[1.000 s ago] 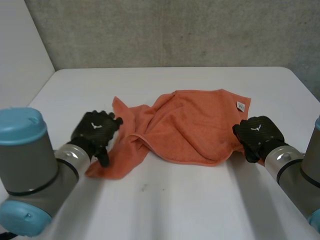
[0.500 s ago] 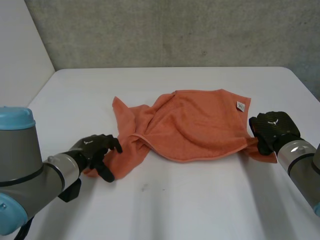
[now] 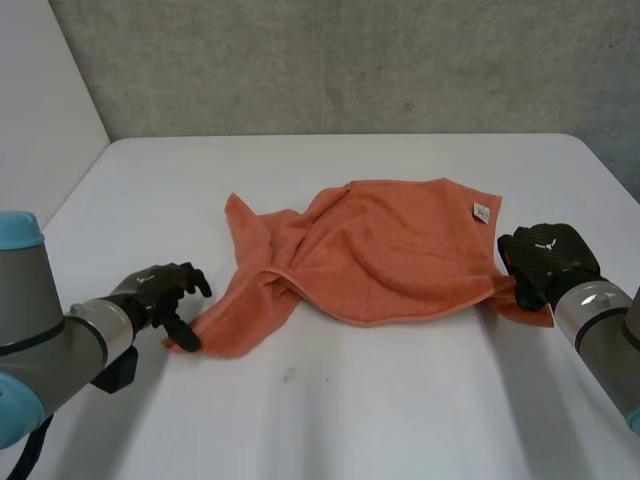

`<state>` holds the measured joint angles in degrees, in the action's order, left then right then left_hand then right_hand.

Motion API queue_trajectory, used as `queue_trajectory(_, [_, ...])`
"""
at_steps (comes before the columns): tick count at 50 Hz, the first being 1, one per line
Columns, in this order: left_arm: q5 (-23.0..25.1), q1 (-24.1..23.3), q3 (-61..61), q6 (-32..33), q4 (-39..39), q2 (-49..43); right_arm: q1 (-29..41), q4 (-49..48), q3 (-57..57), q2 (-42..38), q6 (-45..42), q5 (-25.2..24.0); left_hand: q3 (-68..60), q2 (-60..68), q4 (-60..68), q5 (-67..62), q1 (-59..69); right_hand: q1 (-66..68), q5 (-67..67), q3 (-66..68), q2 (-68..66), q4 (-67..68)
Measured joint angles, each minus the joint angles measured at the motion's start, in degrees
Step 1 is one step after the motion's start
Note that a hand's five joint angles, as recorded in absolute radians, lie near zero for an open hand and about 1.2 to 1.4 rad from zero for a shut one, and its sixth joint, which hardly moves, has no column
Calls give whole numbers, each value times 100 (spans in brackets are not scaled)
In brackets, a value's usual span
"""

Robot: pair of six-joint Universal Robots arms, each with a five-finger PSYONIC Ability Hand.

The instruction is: Fold the laundry

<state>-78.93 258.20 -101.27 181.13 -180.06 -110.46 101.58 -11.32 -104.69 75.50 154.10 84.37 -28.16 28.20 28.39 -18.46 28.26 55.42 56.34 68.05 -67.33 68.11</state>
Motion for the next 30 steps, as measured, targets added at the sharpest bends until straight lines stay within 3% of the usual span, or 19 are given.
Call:
queue_trajectory(16, [19,-233,-108,24,-3,-149,2,-2,-9,0,-2,0,-958,955,921,-881,962,0,0,0,0,0])
queue_trajectory(21, [13,-322,-89,42,-50,-232,3,-2,-16,2,2,-1,-1585,1640,1569,-1534,1661,0,0,0,0,0])
queue_trajectory(24, [6,-353,-47,63,-101,-324,8,5,-13,9,2,2,-3377,3403,3391,-3355,3447,0,0,0,0,0])
queue_trajectory(30, [-71,-346,127,87,-178,-305,4,94,83,130,-39,16,-3772,3799,3797,-3674,3579,0,0,0,0,0])
